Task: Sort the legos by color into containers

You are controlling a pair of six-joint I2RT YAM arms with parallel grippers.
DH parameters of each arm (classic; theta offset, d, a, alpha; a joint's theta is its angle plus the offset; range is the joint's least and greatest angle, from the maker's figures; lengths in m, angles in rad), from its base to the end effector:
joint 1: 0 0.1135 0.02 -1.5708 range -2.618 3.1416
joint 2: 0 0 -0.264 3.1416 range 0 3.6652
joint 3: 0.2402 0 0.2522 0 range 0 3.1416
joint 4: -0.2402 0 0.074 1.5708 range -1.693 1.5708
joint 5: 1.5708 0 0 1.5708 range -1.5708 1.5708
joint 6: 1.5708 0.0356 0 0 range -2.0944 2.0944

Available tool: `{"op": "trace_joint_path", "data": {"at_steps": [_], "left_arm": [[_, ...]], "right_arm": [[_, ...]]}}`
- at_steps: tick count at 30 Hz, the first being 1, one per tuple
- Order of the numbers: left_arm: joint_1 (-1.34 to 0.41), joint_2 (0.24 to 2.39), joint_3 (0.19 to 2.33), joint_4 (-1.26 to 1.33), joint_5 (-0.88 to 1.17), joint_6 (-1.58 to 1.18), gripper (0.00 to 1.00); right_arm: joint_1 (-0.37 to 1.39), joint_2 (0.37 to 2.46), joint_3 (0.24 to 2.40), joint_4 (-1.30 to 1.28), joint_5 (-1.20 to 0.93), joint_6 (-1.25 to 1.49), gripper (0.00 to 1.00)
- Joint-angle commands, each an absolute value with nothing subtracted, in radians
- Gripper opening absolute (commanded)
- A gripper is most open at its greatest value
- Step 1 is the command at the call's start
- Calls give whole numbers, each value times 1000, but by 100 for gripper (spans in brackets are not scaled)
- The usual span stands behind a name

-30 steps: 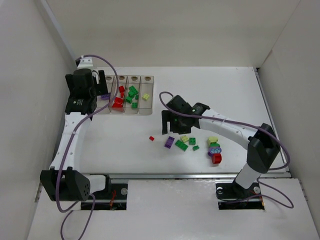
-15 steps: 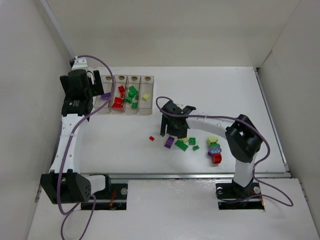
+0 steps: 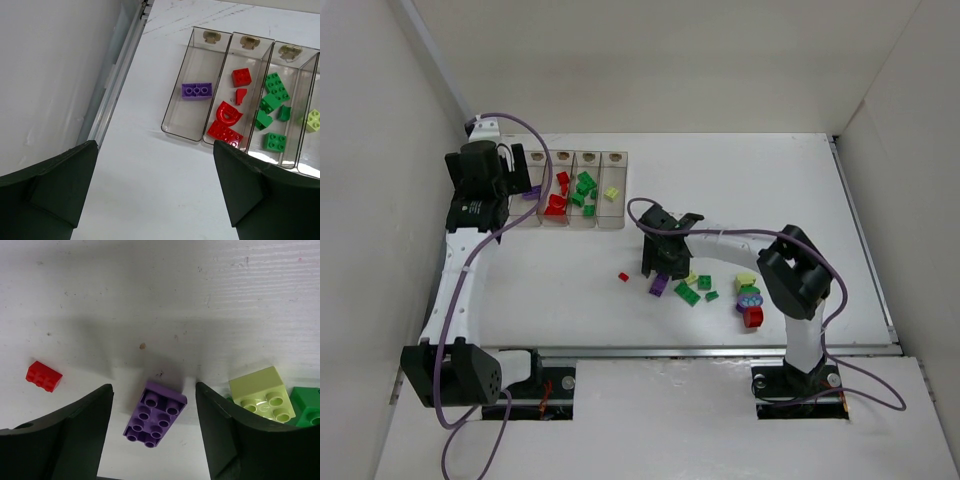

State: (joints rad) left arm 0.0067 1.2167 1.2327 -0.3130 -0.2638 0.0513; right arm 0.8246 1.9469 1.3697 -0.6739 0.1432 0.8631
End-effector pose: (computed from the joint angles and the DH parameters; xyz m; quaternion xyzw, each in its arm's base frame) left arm 0.2760 0.0111 0.3933 -0.0604 0.7985 0.1228 0.5862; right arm 0.2680 0.2824 0.1720 0.0303 0.9843 0.0717 0.1583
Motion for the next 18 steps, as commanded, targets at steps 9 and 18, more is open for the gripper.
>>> {"op": "trace_joint_path", "data": {"at_steps": [9, 18], "left_arm": [[5, 1221, 1229, -302, -278, 43, 100], [-5, 1232, 1285, -354, -100, 116, 91]], "right_arm": [[830, 1960, 1408, -681, 106, 847, 24], [776, 1855, 1535, -672, 127, 782, 0]]}}
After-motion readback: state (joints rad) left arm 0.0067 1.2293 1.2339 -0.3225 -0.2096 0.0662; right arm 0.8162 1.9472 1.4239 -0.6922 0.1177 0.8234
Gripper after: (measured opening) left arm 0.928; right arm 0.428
